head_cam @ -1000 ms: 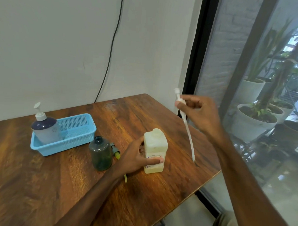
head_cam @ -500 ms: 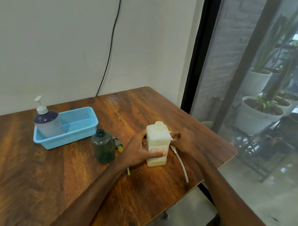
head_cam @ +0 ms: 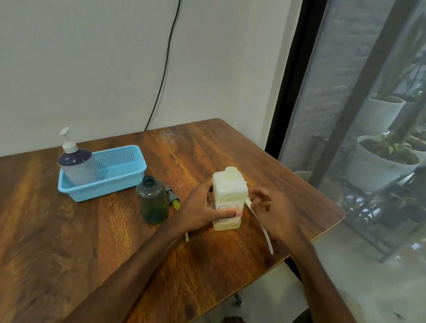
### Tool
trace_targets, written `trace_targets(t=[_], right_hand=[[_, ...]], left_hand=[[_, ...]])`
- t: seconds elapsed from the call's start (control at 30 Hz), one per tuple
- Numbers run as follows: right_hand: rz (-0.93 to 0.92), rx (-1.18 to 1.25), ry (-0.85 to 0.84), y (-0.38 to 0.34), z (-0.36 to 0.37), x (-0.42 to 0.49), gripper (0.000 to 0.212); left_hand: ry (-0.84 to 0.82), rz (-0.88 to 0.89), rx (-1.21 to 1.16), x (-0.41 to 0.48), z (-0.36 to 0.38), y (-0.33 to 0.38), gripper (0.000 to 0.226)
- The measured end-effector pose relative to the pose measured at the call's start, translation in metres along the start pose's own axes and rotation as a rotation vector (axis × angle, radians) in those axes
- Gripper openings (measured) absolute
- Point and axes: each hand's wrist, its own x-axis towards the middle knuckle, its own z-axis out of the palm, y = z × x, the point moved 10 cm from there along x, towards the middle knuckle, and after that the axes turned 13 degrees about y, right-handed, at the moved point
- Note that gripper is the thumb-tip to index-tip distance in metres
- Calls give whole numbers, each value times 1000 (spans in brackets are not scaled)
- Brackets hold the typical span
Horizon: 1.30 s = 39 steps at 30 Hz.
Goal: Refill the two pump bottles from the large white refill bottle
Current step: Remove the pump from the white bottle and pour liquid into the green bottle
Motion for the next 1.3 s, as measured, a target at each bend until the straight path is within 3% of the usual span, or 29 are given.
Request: trace_targets(t=[0.17,0.27,0.37,0.53,0.6,0.7,0.77,0.83,0.93,1.1,1.17,1.3], right_hand=[[-15,118,-213,-9,29,-34,71],[20,222,-155,-14,39,-37,83],[48,288,-70,-18,45,-34,78],[87,283,-4,-16,58,-32,95],[79,262,17,-16,58,-33,93],[96,254,25,-12,60,-32,91],[110,258,26,-11,62,-32,94],[114,265,26,-12,64,-31,97],[108,275,37,-13,63,-30,96],[127,294,65,-16,58,-32,103],[136,312,77,-19,55,-32,107],[120,304,58,-22,52,-31,96]], left_hand=[[89,10,60,-15,-8,11,71],[114,20,172,-28,-12,22,71],[222,46,399,-41,-36,27,78],[613,300,421,-92,-102,52,48],[779,236,426,-110,-129,47,52],[891,7,632,-113,-156,23,89],[832,-123,677,-104,-163,3,112],[724,-228,580,-92,-162,-17,123],[593,-259,409,-76,-150,-36,109],[573,-179,318,-69,-147,-31,78],[532,-155,301,-73,-145,-25,74],[404,-151,288,-92,-133,-12,74]])
